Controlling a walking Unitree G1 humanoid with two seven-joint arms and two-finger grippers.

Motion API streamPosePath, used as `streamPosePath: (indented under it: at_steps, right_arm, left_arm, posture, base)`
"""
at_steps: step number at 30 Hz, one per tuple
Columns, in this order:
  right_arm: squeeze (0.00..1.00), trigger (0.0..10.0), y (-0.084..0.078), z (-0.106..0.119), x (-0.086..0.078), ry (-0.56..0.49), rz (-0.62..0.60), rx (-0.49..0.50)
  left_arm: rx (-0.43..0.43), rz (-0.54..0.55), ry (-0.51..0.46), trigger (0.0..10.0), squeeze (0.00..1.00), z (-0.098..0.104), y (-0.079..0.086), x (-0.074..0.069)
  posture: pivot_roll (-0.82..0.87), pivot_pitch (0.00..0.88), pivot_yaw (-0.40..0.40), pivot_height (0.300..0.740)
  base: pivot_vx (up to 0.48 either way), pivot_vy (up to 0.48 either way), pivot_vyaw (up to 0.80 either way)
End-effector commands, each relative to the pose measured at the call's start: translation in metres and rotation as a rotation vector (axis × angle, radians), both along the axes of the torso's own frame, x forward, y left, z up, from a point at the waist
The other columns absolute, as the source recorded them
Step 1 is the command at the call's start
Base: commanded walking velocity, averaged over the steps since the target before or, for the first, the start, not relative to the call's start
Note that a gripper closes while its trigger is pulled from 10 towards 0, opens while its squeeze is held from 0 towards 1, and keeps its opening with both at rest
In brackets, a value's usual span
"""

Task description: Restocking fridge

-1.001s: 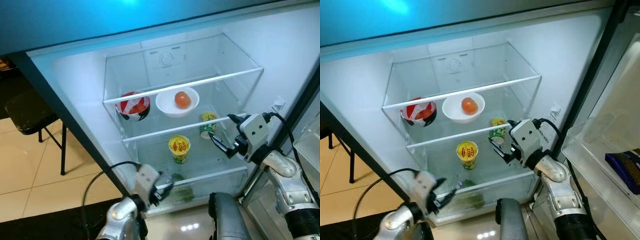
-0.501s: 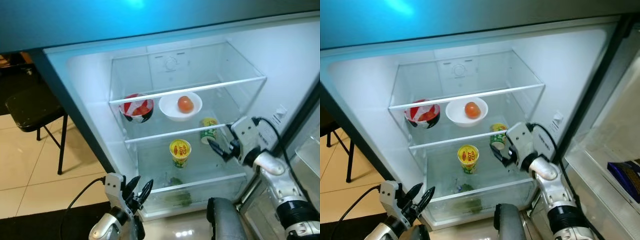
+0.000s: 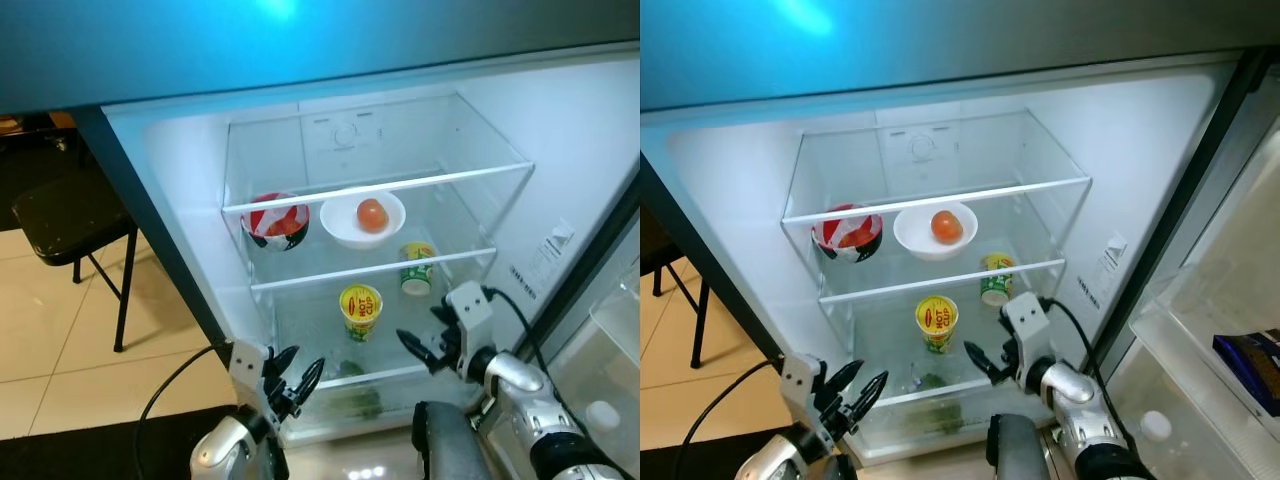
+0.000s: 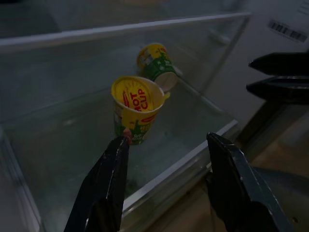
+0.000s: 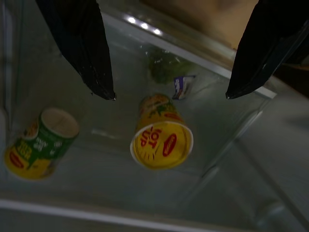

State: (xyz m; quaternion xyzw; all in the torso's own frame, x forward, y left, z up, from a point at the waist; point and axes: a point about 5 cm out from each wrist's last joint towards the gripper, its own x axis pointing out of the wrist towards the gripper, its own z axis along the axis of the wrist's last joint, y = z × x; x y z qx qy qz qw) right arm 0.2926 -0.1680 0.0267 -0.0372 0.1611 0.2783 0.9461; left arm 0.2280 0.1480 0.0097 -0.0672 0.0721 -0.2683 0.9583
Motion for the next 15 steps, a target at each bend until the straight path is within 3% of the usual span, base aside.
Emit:
streamPosePath:
  at_steps: [1, 6, 15]
  right_arm:
    - [0.00, 10.0, 0.001, -0.006, -0.004, 0.020, -0.005, 0.006]
    - [0.00, 10.0, -0.001, -0.019, -0.013, 0.081, -0.031, 0.012]
    - [0.00, 10.0, -0.011, -0.041, -0.026, 0.182, -0.123, -0.073]
  left_arm:
    - [0.084, -0.035, 0.040, 10.0, 0.00, -0.008, 0.005, -0.003]
    - [0.144, -0.084, 0.110, 10.0, 0.00, -0.020, 0.004, -0.009]
    - [0.206, -0.118, 0.178, 10.0, 0.00, -0.033, 0.005, -0.017]
  posture:
    - [-0.07, 0.021, 0.014, 0.605]
    - [-0.07, 0.015, 0.013, 0.620]
    - [-0.07, 0.005, 0.013, 0.625]
  base:
    - [0.000, 0.000, 0.00]
    - [0.000, 0.000, 0.00]
    - [-0.028, 0.000, 0.00]
